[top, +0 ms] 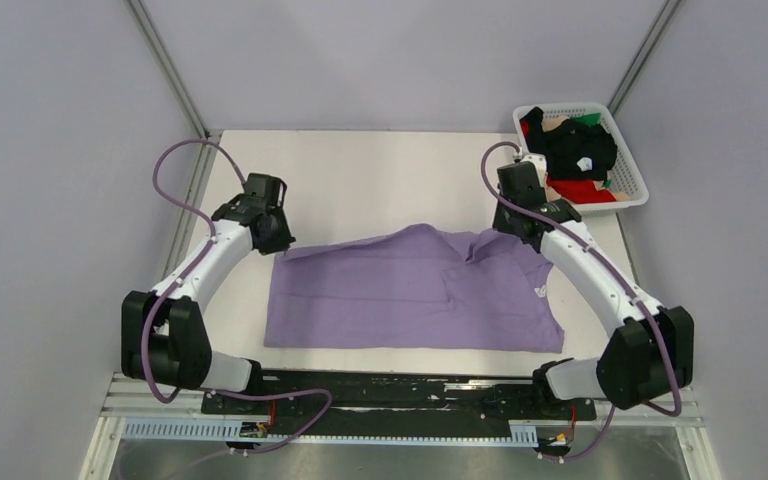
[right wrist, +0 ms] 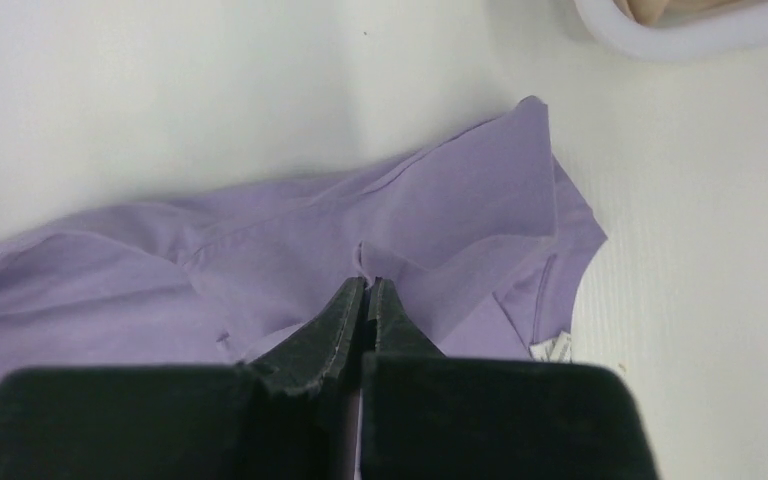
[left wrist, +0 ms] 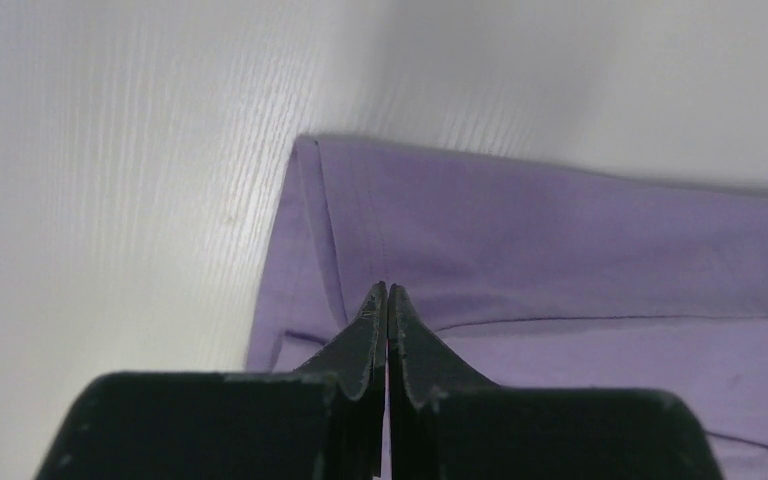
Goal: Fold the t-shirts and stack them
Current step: Fold the other side of the tshirt into a rectangle
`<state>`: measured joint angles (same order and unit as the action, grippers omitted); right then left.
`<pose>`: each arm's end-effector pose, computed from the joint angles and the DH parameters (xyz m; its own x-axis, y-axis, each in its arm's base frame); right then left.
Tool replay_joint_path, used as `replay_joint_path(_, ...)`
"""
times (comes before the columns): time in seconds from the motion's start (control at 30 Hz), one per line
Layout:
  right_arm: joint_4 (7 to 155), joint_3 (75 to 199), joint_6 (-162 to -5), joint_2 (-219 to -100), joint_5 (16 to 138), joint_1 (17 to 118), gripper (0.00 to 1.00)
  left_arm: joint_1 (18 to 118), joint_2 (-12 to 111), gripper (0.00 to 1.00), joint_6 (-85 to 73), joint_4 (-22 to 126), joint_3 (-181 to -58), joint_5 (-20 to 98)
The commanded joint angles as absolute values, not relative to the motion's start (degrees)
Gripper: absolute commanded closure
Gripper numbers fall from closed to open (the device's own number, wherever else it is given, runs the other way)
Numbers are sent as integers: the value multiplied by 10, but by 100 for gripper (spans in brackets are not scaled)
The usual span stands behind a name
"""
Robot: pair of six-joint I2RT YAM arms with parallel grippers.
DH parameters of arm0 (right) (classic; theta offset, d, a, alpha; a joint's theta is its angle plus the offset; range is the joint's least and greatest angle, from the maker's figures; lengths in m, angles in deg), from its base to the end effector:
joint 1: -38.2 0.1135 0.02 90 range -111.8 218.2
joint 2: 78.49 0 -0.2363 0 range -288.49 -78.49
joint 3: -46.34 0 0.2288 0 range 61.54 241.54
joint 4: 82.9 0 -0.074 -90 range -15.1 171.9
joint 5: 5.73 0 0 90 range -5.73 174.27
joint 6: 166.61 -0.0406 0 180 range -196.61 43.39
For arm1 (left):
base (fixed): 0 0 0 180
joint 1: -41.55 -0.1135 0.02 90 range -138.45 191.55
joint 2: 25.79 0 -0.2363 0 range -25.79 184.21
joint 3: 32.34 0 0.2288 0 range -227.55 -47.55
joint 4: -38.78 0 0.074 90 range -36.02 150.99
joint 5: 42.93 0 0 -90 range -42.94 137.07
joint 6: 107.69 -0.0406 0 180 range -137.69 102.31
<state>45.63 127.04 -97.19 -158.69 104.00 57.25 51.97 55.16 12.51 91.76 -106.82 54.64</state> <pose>0.2684 0.0782 0.2612 -0.7248 0.0998 -0.6817 0.1586 0.9870 -0.0241 0.2648 -0.0433 0.2227 -0.7891 -0.3619 -0.4964 -0.3280 0.9314 -0.1576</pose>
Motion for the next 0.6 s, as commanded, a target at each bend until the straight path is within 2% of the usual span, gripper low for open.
replay_joint_path(0.0,385,1248,-1006,-1521,1053,585,100,521,502,100,149,933,-1049,565)
replay_joint_path(0.33,263,1218,-1061,-1444,1032,598,99,521,432,100,178,954,-1013,610)
replay_joint_path(0.57,196,1235,-1092,-1446,1005,629,98,521,429,100,186,949,-990,612)
